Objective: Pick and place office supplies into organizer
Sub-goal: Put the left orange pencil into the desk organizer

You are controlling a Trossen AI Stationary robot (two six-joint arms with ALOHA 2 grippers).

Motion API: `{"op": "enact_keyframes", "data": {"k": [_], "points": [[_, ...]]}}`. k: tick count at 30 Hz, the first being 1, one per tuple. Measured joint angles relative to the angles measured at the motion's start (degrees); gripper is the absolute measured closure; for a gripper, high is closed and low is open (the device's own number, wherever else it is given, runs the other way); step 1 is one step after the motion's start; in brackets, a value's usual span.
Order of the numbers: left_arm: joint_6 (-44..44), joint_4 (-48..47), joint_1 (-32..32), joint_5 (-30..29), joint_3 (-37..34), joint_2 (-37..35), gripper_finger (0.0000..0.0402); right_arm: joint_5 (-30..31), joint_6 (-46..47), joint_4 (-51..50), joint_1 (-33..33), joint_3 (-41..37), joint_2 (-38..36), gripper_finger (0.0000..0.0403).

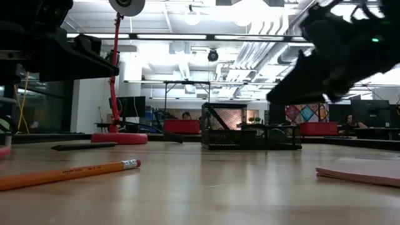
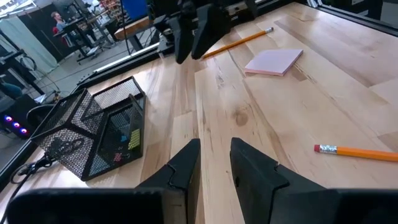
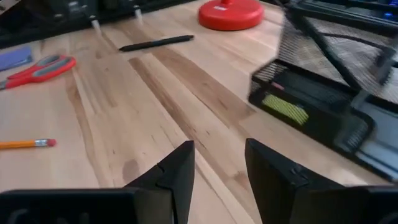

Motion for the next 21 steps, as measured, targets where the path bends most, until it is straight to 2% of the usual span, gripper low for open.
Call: {"op": "enact_keyframes", "data": {"k": [3,9,17,21], "points": [[0.0,0.0,-0.01,-0.04,0.0,-0.01,0.0323,4.56,7.07,-2.83,3.23,0.0,0.0,0.0269],[-0.3,0.15,-0.02,-0.4,0.0,-0.01,0.0323,13.64,14.2,-7.13,9.1,0.0,0.0,0.0269],[-1.29,0.15,0.0,-0.4,0.0,-0.01,0.0323,14.14,26.22,-15.5,14.07,0.0,0.02,0.0269],[-1.29,0.09,0.0,-0.4,0.0,-0.01,0.0323,13.31,28.32,-17.1,16.45,0.0,0.02,0.0269]]}}
